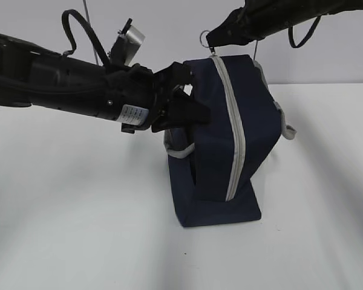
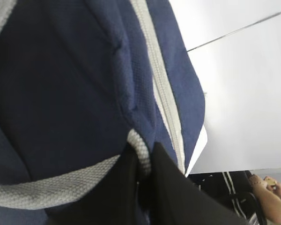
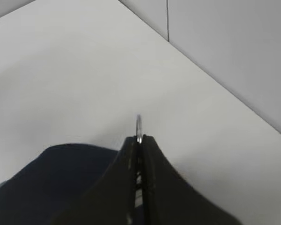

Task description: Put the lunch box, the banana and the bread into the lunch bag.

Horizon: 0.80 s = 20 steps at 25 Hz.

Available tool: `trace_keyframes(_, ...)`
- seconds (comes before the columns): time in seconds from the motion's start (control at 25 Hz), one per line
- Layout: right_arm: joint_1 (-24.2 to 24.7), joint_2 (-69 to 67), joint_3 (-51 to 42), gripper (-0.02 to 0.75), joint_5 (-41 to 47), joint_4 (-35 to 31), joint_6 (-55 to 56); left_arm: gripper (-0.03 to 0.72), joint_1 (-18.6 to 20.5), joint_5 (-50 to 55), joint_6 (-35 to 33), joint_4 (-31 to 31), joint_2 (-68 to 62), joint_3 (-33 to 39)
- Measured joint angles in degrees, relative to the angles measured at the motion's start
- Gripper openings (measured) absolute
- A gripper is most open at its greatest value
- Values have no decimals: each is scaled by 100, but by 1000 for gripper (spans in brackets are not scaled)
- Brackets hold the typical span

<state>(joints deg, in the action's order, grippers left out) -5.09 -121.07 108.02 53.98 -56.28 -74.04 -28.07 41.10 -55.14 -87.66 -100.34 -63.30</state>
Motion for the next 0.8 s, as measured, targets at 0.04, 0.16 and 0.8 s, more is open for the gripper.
trace_keyframes(0.04,0,-162,233,-16,0,0,39,26,0,30,0,49,0,-7)
trace_keyframes(0.16,0,-786,940,-16,73,64,186,26,0,183,0,191,0,-11)
trace_keyframes(0.8,22,-1940,2860,-16,1217,512,939,179,185,640,5,442,0,-11)
